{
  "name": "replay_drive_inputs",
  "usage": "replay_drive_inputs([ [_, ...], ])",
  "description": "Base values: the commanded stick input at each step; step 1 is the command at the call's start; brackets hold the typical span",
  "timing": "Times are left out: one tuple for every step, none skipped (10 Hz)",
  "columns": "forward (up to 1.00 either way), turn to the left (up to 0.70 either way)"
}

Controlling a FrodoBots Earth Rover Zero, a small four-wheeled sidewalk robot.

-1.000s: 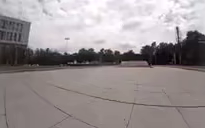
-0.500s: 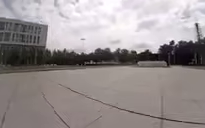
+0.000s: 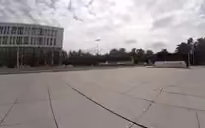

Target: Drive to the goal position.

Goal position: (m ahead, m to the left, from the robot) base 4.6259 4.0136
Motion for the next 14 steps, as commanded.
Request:
replay_drive_inputs([
  [1.00,0.40],
  [1.00,0.40],
  [1.00,0.40],
  [1.00,0.40],
  [1.00,0.40],
  [1.00,0.40],
  [1.00,0.40],
  [1.00,0.40],
  [1.00,0.40],
  [1.00,0.40],
  [1.00,0.40],
  [1.00,0.40],
  [1.00,0.40],
  [1.00,0.40],
])
